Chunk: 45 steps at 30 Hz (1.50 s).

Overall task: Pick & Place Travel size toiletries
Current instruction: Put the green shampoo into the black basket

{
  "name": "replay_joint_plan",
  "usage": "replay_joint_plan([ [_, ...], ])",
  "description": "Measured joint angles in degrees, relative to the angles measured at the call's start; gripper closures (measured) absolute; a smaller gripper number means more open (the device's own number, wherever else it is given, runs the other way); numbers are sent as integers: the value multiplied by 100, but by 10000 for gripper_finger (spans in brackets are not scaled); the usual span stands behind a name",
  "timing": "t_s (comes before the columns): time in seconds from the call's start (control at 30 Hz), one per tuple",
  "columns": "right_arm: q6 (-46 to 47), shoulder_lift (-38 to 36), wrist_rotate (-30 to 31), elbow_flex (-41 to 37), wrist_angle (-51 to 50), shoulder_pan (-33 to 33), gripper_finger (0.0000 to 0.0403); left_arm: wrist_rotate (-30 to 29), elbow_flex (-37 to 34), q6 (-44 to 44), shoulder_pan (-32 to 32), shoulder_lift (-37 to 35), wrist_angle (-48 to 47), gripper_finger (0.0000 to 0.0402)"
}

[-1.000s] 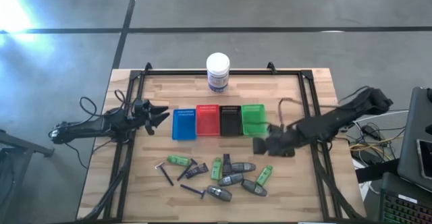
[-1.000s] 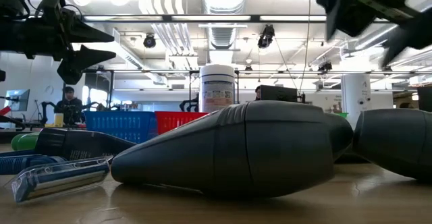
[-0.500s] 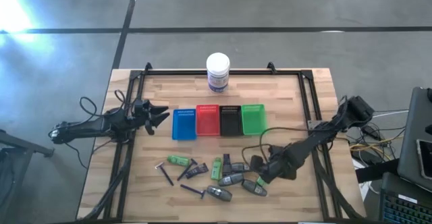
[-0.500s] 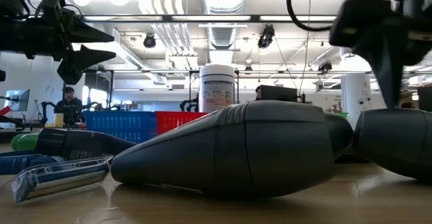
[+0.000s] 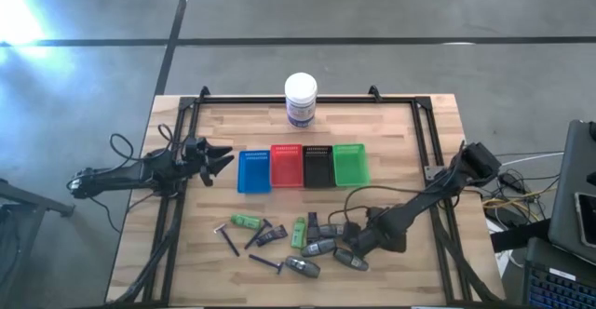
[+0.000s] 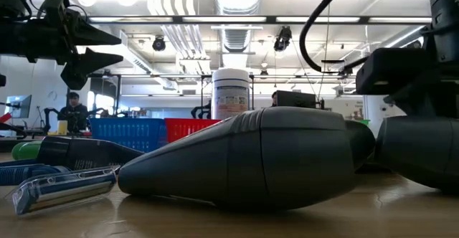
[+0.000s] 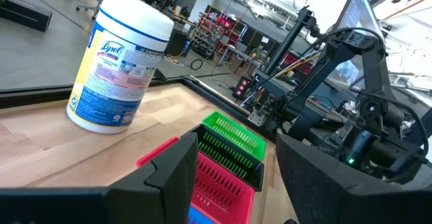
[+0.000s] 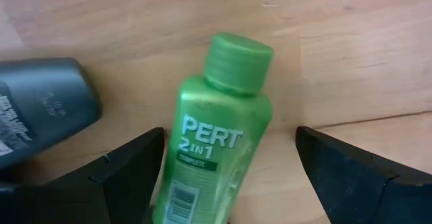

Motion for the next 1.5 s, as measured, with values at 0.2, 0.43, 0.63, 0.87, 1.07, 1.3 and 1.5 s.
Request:
replay_joint_plan([
  [0.2,-299,137,-45,1,97,0,111,0,0,0,-2,0,0,195],
  [0.43,-367,146,-45,-12,109,-7,169,1,-1,0,0,0,0,195],
  [0.63,-830,145,-34,11,142,-7,248,-1,0,0,0,0,-1,195],
  [0.87,-1231,-179,596,94,-20,-50,287,0,0,0,-2,0,0,195],
  [1.07,-1986,-862,1313,292,-70,-515,285,-1,-2,0,0,0,0,195],
  [1.3,-4355,-1099,1696,1077,-65,-1894,289,1,-2,0,-2,11,0,195],
  [1.5,-5822,-892,789,1151,101,-3345,287,-4,-2,0,-2,11,0,195],
])
